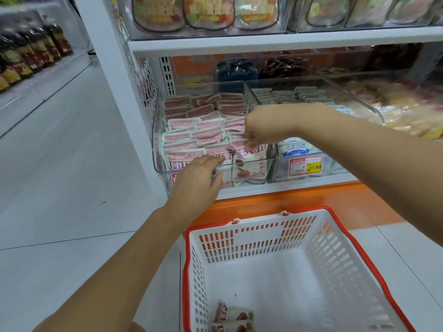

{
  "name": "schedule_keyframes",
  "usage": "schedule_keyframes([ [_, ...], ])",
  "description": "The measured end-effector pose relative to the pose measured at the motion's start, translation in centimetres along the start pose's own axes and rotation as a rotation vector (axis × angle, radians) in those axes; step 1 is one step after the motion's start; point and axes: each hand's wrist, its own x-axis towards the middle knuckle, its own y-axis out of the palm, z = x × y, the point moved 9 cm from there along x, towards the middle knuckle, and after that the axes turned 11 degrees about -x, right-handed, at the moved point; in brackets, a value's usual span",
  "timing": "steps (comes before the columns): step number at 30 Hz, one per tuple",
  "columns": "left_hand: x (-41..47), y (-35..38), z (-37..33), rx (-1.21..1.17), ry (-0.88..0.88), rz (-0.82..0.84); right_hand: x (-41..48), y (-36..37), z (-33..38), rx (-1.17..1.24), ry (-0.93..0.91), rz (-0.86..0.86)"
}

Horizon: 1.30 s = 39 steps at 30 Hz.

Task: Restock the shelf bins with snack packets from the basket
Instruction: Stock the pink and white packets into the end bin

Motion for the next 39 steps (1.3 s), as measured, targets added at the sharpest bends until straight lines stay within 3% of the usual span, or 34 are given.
schedule_keyframes([
  [5, -0.9, -0.1, 0.4, -0.034, 0.003, 0.019, 0.3, 2.2, 0.5, -0.090, 0.035, 0.138],
  [10, -3.2, -1.0, 0.2, -0.102, 0.066, -0.044, -0.2, 1.6, 1.5, -0.123, 0.109, 0.041],
  [12, -4.3, -0.5, 0.6, -0.127, 0.057, -0.021, -1.4, 0.7, 1.6, -0.088, 0.193, -0.142],
  [13, -5.0, 0.0, 1.0, -0.124, 0.031, 0.029, -2.4, -0.2, 2.1, -0.101, 0.219, -0.343],
  [15, -6.3, 2.2, 2.3, -0.059, -0.065, 0.221, -5.7, -1.3, 3.9, -0.025, 0.216, -0.748],
  [16, -7.1, 3.4, 3.1, -0.004, -0.112, 0.328, -7.1, -1.0, 5.1, 0.080, 0.189, -0.850],
  [18, -9.0, 5.7, 4.7, 0.108, -0.179, 0.517, -7.0, 2.9, 8.4, 0.268, 0.111, -0.687],
  [20, -11.2, 7.9, 6.5, 0.184, -0.271, 0.707, -5.0, 10.4, 12.1, 0.335, 0.070, -0.309],
  [23, -14.6, 10.6, 8.5, 0.204, -0.398, 0.957, -3.4, 22.5, 16.6, 0.531, 0.055, 0.080],
  [27, -15.5, 11.9, 9.0, 0.184, -0.446, 1.009, -4.9, 33.3, 24.2, 0.794, -0.033, 0.442],
  [33, -14.9, 12.6, 10.5, 0.171, -0.451, 0.972, -8.0, 40.6, 33.4, 0.684, -0.173, 0.718],
  [39, -14.7, 13.2, 11.4, 0.222, -0.426, 0.991, -8.2, 41.2, 31.8, 0.739, -0.085, 0.729],
])
